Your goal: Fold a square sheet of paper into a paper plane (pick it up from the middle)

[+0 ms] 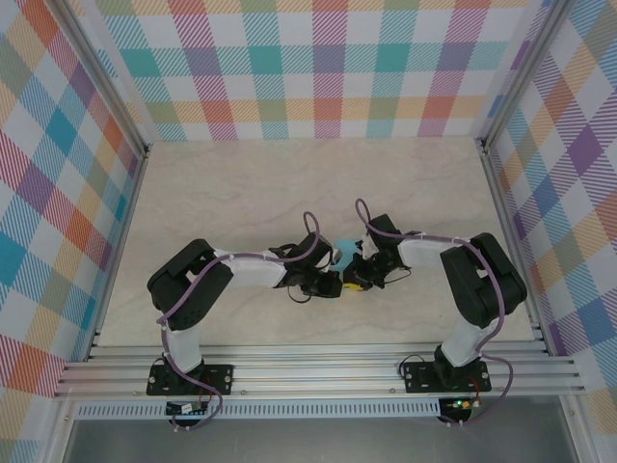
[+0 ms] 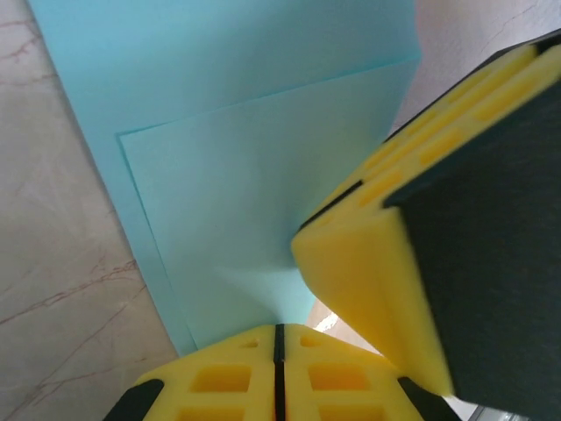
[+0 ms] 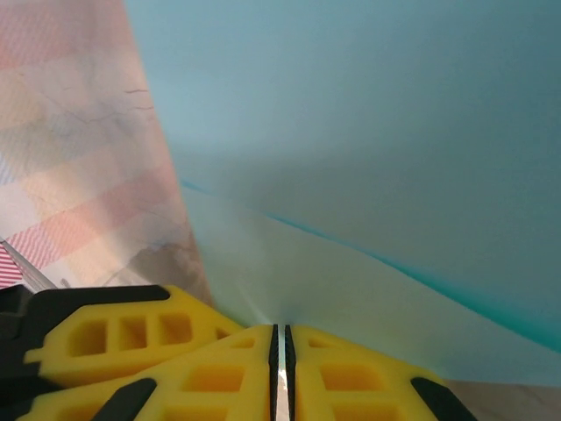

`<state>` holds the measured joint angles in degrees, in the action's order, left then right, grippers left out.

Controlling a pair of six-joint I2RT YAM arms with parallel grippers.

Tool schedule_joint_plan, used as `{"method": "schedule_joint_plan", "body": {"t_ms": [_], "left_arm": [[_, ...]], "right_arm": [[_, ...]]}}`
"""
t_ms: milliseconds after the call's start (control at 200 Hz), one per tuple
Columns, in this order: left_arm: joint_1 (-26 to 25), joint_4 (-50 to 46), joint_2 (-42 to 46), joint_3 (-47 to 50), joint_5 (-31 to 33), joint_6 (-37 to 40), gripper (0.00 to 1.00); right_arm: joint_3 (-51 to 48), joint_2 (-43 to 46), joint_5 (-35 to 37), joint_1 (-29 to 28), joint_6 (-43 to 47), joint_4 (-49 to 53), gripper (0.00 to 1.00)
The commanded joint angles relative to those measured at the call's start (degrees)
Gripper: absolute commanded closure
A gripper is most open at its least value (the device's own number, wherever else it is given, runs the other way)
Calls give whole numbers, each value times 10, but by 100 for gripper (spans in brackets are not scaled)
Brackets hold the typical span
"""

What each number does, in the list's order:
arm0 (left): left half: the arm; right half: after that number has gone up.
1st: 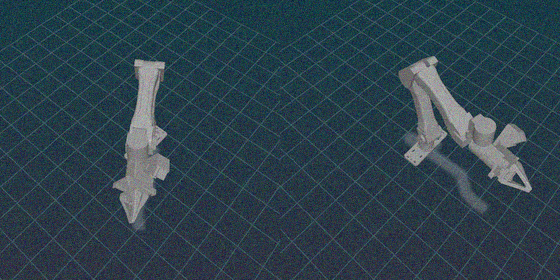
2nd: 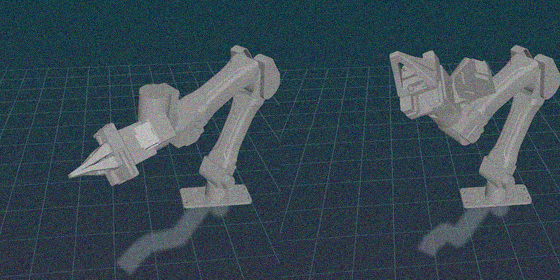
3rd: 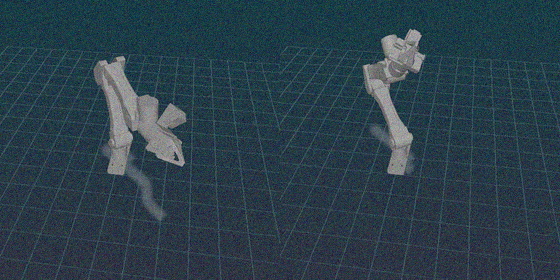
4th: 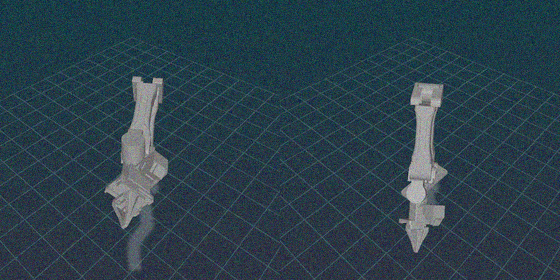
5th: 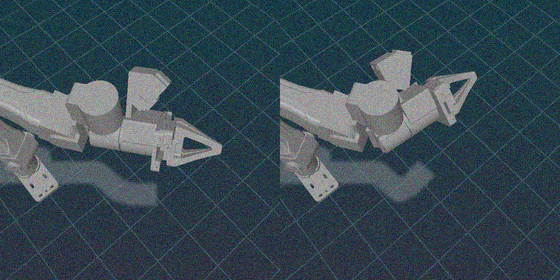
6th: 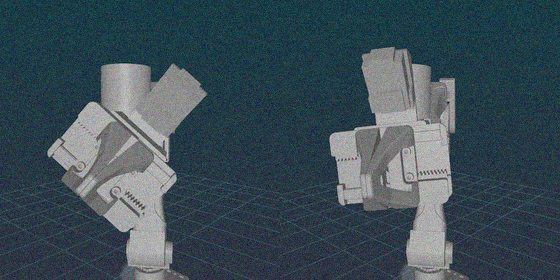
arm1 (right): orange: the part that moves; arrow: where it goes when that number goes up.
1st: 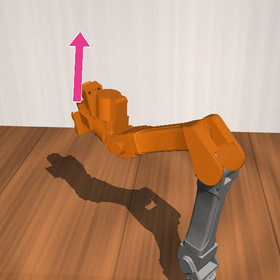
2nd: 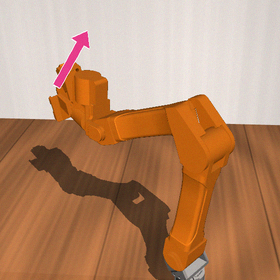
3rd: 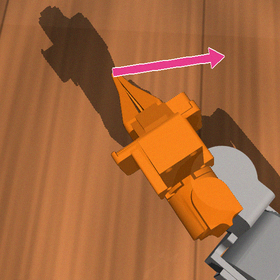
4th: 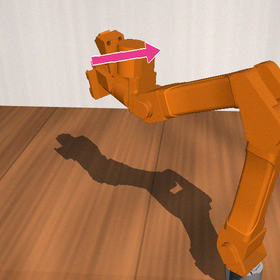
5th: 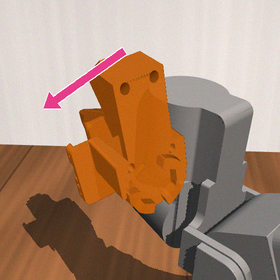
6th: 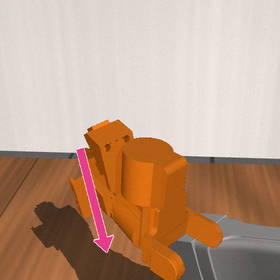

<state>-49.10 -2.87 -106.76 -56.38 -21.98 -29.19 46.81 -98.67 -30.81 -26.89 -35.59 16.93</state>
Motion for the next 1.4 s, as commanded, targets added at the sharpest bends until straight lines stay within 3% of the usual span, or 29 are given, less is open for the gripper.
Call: {"method": "schedule_joint_plan", "body": {"t_ms": [0,180,355,785,1395], "left_arm": [[-4,-44,-29,23,34,-3,91],[-4,-54,-25,31,40,0,92],[-5,-51,-22,55,43,3,93],[-3,-39,-22,78,46,-2,94],[-3,-42,-3,75,37,-1,93]], "right_arm": [[-3,-13,-7,-5,2,-10,87],[31,-28,101,0,19,51,86],[52,-51,105,29,32,50,86],[42,-62,39,114,51,7,85],[60,-21,135,145,84,61,81]]}}
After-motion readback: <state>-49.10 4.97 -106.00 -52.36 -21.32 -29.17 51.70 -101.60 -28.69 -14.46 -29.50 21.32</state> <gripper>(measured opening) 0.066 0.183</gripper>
